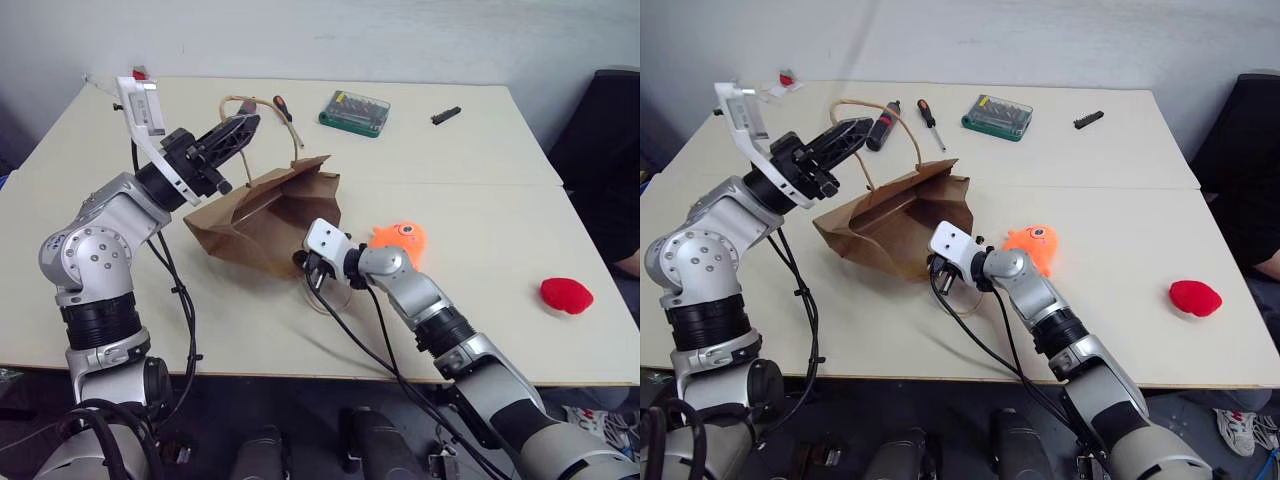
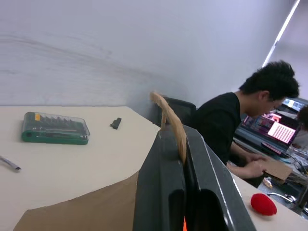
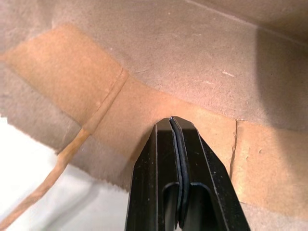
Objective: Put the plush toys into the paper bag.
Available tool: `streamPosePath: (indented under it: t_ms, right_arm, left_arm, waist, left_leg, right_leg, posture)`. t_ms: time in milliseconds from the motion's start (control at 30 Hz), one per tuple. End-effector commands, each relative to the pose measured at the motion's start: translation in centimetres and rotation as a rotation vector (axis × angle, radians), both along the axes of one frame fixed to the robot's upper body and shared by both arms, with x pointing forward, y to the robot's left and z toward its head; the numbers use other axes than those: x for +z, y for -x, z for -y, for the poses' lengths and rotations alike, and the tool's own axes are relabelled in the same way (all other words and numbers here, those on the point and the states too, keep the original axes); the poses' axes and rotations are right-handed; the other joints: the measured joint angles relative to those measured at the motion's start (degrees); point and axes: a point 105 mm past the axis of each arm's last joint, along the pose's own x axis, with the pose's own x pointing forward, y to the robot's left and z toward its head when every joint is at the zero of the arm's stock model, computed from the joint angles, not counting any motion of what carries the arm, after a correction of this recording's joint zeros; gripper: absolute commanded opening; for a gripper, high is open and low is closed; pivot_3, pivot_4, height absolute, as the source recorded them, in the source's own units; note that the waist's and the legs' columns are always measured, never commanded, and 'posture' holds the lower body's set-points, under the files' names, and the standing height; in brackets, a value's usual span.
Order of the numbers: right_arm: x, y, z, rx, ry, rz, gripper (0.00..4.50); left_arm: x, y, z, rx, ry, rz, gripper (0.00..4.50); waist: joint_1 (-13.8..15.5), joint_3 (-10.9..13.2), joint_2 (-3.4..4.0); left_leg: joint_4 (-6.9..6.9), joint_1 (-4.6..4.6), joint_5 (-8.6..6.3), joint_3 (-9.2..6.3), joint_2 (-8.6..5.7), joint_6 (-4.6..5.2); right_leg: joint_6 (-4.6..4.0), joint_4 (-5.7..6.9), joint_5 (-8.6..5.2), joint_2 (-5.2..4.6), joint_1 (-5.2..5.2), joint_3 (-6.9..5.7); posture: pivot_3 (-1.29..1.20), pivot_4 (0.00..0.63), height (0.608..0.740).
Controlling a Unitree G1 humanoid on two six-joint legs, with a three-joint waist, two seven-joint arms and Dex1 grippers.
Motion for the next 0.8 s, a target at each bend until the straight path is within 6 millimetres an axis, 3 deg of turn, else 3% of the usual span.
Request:
streamPosePath:
  t_ms: [33, 133, 267, 433, 600, 700, 800]
  right_arm:
    - [-2.0, 0.2, 1.2, -0.033, 0.038, -0.060, 0.01]
    - [-0.7, 0.3, 1.4, -0.045, -0.016, -0.038, 0.01]
    - [3.0, 1.6, 1.7, -0.029, -0.206, -0.055, 0.01]
    - [5.9, 3.9, 3.9, -0.026, -0.315, -0.093, 0.01]
    - [8.7, 5.9, 11.2, -0.225, -0.406, -0.108, 0.17]
    - [8.9, 5.7, 15.3, -0.409, -0.425, -0.112, 0.88]
    - [8.4, 5.0, 18.3, -0.565, -0.491, -0.145, 1.88]
  left_arm:
    - [-0.3, 0.8, 1.1, -0.038, -0.050, 0.012, 0.00]
    - [-0.7, 0.8, 1.5, -0.047, -0.057, 0.003, 0.00]
    - [-1.1, 0.8, 2.0, -0.081, -0.072, -0.010, 0.00]
    - [-1.8, 1.3, 2.8, -0.149, -0.096, -0.030, 0.00]
    - [-2.5, 2.0, 3.4, -0.190, -0.116, -0.041, 0.00]
    - [-2.7, 1.9, 3.2, -0.184, -0.122, -0.042, 0.00]
    - [-2.8, 1.9, 3.2, -0.181, -0.128, -0.039, 0.00]
  waist:
    - [0.00, 0.00, 0.00]
    - [0.10, 0.00, 0.00]
    - [0.23, 0.01, 0.01]
    - [0.41, 0.02, 0.03]
    - [0.92, 0.03, 0.05]
    - [0.89, 0.03, 0.04]
    - [0.47, 0.03, 0.06]
  left_leg:
    - [0.00, 0.00, 0.00, 0.00, 0.00, -0.01]
    - [0.00, -0.02, 0.00, -0.01, 0.00, -0.02]
    - [0.00, -0.05, 0.00, -0.02, 0.00, -0.03]
    - [-0.01, -0.09, 0.00, -0.03, 0.00, -0.03]
    - [-0.11, -0.12, -0.01, -0.08, 0.00, -0.04]
    - [-0.10, -0.13, -0.02, -0.06, -0.05, 0.01]
    - [-0.13, -0.03, -0.01, -0.01, -0.04, -0.01]
  right_leg:
    - [0.00, 0.00, 0.00, 0.00, 0.00, 0.00]
    - [0.00, -0.01, 0.00, -0.01, 0.00, -0.01]
    - [0.00, -0.02, 0.00, 0.00, -0.02, -0.02]
    - [0.00, -0.04, 0.00, 0.00, -0.04, -0.03]
    - [-0.01, -0.15, 0.00, 0.00, -0.04, -0.06]
    - [0.00, -0.18, 0.00, -0.06, -0.02, -0.04]
    - [-0.01, -0.17, 0.00, 0.00, -0.01, 0.02]
  posture:
    - [0.00, 0.150, 0.740]
    - [0.00, 0.150, 0.740]
    - [0.00, 0.150, 0.740]
    - [0.00, 0.150, 0.740]
    - [0.00, 0.150, 0.740]
    - [0.00, 0.150, 0.740]
    - [0.00, 0.150, 0.740]
